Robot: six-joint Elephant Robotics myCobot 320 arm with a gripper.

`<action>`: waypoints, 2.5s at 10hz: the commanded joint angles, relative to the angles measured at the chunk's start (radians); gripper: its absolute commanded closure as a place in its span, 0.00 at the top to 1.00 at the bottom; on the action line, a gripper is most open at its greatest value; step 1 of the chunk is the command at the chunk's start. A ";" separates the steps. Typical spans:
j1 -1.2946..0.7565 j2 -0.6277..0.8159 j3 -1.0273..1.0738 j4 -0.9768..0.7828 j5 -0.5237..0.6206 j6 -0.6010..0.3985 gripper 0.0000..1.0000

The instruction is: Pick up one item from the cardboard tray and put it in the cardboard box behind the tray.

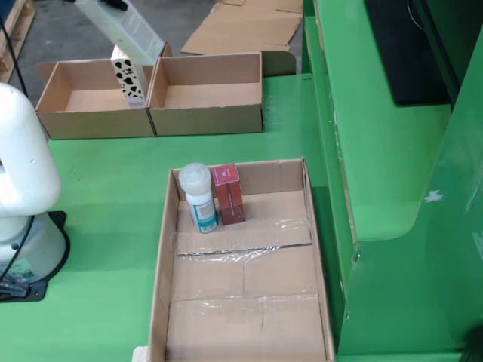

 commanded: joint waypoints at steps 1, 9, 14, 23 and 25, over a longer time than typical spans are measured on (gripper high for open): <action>0.117 0.046 0.021 -0.100 0.024 -0.044 0.00; -0.164 -0.543 0.021 1.153 -0.123 -0.483 0.00; -0.167 -0.595 0.022 1.153 -0.122 -0.464 0.00; -0.277 -0.789 0.021 1.153 -0.122 -0.560 0.00; -0.285 -0.806 0.021 1.153 -0.122 -0.544 0.00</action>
